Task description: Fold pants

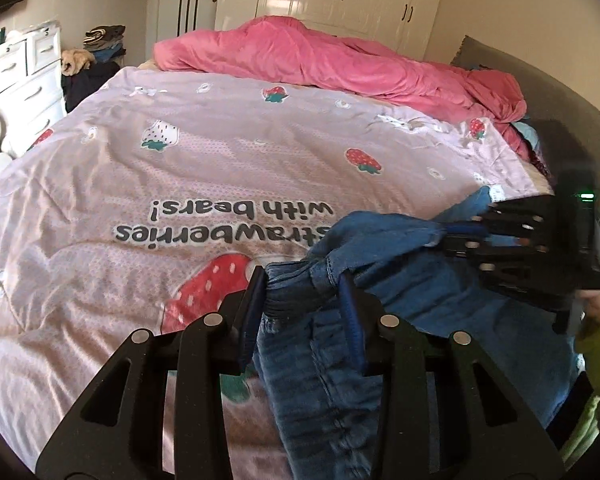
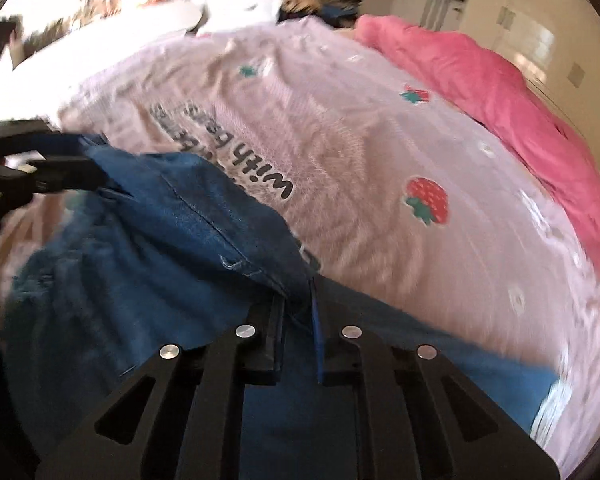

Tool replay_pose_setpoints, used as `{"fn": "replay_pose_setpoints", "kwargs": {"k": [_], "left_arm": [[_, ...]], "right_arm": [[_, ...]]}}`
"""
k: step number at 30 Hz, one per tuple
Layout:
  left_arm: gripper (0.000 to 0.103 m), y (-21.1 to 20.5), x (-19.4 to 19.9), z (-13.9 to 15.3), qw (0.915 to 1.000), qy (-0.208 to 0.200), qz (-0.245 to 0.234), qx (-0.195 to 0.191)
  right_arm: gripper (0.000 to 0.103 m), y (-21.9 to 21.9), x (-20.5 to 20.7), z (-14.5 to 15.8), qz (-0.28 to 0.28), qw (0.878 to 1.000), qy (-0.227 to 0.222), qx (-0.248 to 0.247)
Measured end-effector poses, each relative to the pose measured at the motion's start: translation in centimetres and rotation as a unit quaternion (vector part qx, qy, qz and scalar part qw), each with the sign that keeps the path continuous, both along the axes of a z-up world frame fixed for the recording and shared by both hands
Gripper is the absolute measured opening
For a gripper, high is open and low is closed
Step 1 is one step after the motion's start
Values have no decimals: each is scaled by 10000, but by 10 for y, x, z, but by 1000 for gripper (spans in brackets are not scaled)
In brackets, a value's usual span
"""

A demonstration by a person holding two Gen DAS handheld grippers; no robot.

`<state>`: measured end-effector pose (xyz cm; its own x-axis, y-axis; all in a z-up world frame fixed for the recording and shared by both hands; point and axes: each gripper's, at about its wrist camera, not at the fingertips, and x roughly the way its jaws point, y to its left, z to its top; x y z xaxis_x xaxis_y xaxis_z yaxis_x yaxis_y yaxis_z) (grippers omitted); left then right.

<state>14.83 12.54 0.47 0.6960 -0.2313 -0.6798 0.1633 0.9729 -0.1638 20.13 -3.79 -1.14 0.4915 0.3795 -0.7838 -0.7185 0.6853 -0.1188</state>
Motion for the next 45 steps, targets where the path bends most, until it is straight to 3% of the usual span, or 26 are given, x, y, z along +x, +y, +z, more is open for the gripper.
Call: {"fn": "replay_pose_setpoints", "kwargs": {"k": [6,11,20,28,33,36,39,42,45], "left_arm": [[28,-15,-44,13,9991,-345,-250,7],[28,-20,-82,15,9984,-321,-459,43],[28,-14,-134,3,9984,24,-515,232],[29,-3,-154,-32,9953,862,-408,184],[30,10,-170,11,9993,295,-137,201],[34,-10,-162,25,9990,77,-414,158],[34,-45,-142,8,9950,264,-892,352],[34,-56,-124,-25,9920,669,-809,699],[34,-54,-122,-34,9925,670,-762,688]], "right_arm": [[10,-44,-67,34,-335,9961,-36,813],[10,-59,-120,40,-387,9919,104,1206],[10,-51,-197,23,152,9906,570,1236],[13,-36,-224,-25,201,9863,1314,972],[13,-38,-221,-33,138,9839,1467,1015],[19,-37,-219,-36,164,9830,1526,1007],[24,-40,-220,-38,154,9805,1647,1063],[26,-54,-221,-24,118,9770,1698,1285],[32,-81,-223,-3,-156,9783,1346,1568]]}}
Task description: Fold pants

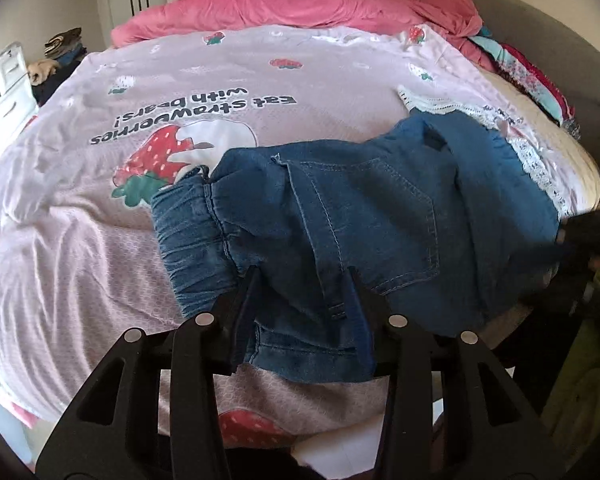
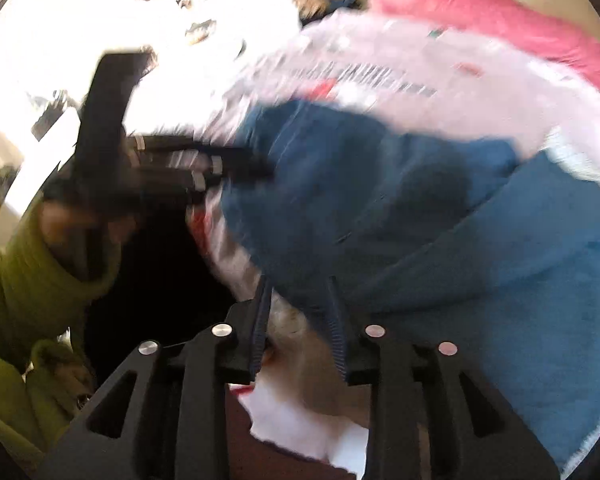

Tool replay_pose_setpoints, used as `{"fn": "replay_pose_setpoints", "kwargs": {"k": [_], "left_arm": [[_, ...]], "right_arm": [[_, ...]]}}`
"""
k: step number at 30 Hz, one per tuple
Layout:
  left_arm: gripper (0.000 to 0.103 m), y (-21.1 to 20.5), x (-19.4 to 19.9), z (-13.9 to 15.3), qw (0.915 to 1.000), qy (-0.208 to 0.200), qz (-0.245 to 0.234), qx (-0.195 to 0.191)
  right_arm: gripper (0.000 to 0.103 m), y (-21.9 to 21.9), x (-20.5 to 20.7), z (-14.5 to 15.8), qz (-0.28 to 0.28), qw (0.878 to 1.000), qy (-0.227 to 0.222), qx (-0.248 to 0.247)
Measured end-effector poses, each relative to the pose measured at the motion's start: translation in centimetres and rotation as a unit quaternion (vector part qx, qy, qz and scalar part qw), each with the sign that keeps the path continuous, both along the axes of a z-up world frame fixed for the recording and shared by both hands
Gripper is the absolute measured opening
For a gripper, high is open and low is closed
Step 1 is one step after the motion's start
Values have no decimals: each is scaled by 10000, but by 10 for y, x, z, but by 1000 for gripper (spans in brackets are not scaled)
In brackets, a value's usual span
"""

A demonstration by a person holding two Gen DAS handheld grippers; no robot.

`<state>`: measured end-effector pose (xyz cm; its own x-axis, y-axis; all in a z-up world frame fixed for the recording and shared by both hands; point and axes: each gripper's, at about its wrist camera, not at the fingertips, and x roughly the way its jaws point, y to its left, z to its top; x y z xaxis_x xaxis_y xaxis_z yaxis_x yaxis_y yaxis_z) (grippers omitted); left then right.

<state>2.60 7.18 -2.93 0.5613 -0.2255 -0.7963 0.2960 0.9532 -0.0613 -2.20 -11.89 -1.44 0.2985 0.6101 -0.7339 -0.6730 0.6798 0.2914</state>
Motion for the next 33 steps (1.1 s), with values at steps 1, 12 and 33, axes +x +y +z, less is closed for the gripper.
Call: {"fn": "replay_pose_setpoints", "kwargs": {"k": [1,12,33], "left_arm": [[34,0,0,-1,10000,-6,3,20],[35,-2,0,1,9998,-64,77,-170],[45,-132,39,-5,9847,534,-1300,-1031]], "right_arm": [[35,-7,2,4,-161,9998,-65,34],[43,-2,53,-41,-801,9944,321,-612],[57,-78,209,12,-2533,9596,-323,-1181]]}}
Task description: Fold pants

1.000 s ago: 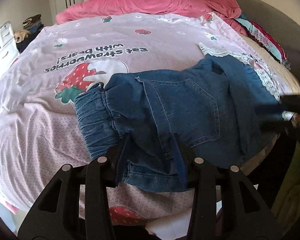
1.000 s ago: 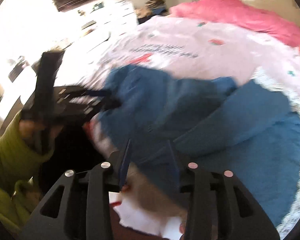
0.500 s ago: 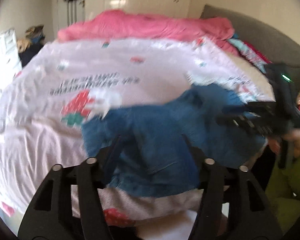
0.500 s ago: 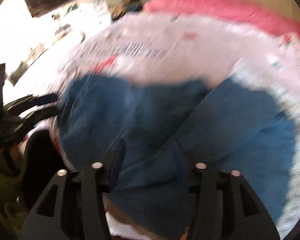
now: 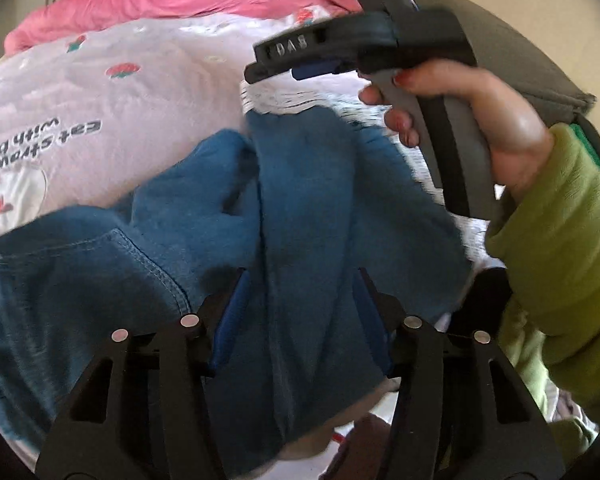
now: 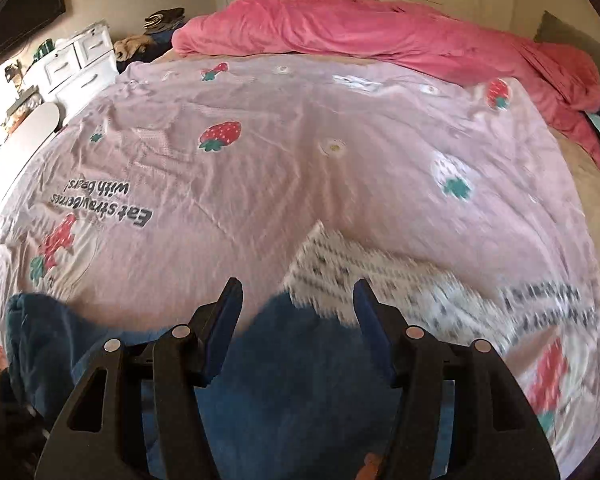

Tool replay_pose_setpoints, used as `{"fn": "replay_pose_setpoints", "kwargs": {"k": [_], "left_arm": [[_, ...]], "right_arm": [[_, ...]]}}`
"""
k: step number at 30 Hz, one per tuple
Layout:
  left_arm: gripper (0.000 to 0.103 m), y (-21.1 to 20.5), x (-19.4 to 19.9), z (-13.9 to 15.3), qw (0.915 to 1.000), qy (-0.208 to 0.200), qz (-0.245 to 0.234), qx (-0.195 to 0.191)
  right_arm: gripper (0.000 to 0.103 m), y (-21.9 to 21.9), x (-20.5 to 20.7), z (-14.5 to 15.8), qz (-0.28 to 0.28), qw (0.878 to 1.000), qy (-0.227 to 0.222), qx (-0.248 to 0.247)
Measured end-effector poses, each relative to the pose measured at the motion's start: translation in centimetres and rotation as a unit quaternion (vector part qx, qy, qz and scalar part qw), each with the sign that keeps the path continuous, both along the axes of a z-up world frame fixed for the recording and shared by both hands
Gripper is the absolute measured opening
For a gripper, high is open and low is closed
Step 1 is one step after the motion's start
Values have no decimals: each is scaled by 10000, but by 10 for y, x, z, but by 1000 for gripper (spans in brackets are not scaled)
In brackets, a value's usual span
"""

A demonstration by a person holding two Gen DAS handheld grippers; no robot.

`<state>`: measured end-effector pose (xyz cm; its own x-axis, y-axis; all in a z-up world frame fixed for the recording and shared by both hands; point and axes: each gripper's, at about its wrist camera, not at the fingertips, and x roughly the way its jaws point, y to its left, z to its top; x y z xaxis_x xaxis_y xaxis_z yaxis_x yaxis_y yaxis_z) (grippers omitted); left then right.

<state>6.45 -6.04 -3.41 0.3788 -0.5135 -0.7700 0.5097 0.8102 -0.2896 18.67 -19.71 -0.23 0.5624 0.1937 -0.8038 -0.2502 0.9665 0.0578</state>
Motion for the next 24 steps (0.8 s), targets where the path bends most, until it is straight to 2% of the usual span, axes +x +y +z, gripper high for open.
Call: {"fn": "replay_pose_setpoints", "kwargs": {"k": [3,5,6,7,8,10,11,12,13,14,15,18,24], "left_arm": [[43,2,1,-13,9998,104,161,-49],[34,2,-4,-16,9999,76,76,-25],[29,0,-4,-19,10000,85,21,-25],[29,-1,-5,-20,9999,103,-5,-34],[29,-1,-6,-21,9999,110,-14,-49],[28,0,-6,-20,9999,103,-40,-90],[28,2,-6,-20,9999,113,-43,-119],[28,4,-6,-20,9997,150,-36,-192],[28,6,-6,-20,9996,159,-34,-217],[28,7,-7,-20,9997,143,-43,-218],[28,9,-8,-19,9997,105,-46,-212],[28,13,-8,-18,9997,68,-14,-228],[28,19,-13,-12,9998,-22,-24,-174]], "right_arm": [[58,5,18,-11,-104,9998,187,0],[59,9,36,-20,-279,9991,277,-126],[64,11,41,-25,-346,9987,332,-165],[71,11,45,-29,-428,9981,393,-183],[73,11,52,-36,-573,9970,481,-210],[71,9,64,-48,-792,9945,617,-290],[64,9,68,-52,-805,9941,641,-333],[41,9,69,-55,-769,9945,601,-390],[26,8,69,-56,-726,9950,504,-466],[15,5,68,-53,-648,9962,445,-383],[10,0,65,-50,-613,9971,424,-166],[9,-32,41,-25,-676,9954,184,646],[9,-106,-41,21,-1015,9821,-281,1563]]}}
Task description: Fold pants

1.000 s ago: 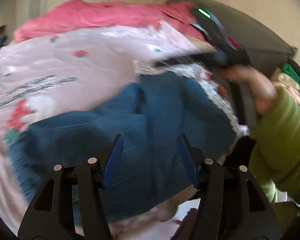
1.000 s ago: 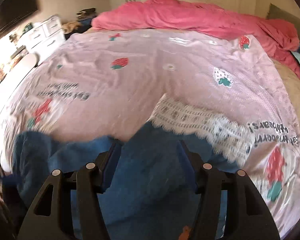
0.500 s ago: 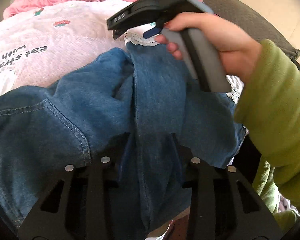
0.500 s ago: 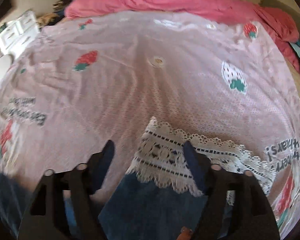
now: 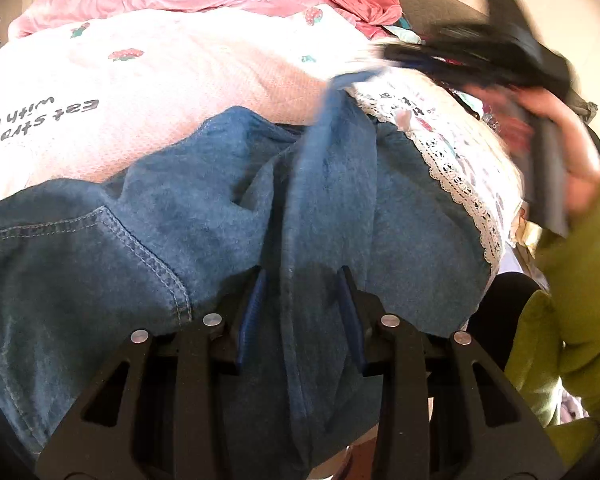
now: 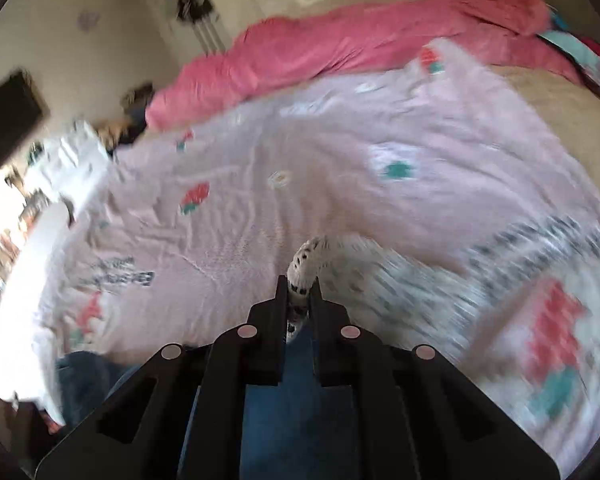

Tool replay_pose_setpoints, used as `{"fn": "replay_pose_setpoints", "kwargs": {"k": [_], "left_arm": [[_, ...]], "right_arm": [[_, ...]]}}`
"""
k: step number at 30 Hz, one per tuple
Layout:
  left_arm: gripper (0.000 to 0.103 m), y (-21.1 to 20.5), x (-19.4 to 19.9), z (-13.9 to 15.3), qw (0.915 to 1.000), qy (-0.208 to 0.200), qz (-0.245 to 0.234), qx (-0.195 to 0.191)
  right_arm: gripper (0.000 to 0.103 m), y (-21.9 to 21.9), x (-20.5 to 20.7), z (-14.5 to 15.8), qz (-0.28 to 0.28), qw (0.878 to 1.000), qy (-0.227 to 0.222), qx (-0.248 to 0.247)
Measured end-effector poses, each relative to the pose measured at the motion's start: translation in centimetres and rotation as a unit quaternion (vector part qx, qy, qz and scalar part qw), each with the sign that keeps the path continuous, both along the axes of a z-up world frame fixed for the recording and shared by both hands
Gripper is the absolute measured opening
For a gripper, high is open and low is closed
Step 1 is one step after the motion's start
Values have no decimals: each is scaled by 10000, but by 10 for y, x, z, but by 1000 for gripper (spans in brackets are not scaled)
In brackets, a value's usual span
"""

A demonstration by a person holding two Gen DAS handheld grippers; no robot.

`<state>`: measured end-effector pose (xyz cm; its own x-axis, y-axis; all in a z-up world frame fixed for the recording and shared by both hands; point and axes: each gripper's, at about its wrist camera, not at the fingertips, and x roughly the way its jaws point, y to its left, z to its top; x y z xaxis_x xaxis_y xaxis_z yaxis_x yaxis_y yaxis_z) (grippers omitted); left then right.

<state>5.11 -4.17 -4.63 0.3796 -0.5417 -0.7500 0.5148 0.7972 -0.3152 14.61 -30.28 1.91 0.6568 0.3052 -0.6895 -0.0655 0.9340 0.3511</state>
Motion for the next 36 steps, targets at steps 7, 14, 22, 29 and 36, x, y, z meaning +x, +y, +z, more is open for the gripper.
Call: {"fn": "replay_pose_setpoints", "kwargs": {"k": [7,14,22,29,36], "left_arm": [[1,-10,0,5,9992,-343,-112,166],[0,-12,-24,27,9957,-633,-623,271],[0,-6,-45,30,9919,-732,-876,552],[1,-19,-49,21,9884,-771,-1112,689],[0,-24,-43,12,9888,-759,-1097,666]], "right_arm": [[9,-79,-105,-2,-711,9960,33,547],[9,-98,-178,-25,-912,9916,373,834],[9,-95,-215,-52,-728,9886,1033,814],[33,-111,-219,-54,-991,9853,1151,780],[9,-100,-204,-61,-771,9887,1265,226]]}}
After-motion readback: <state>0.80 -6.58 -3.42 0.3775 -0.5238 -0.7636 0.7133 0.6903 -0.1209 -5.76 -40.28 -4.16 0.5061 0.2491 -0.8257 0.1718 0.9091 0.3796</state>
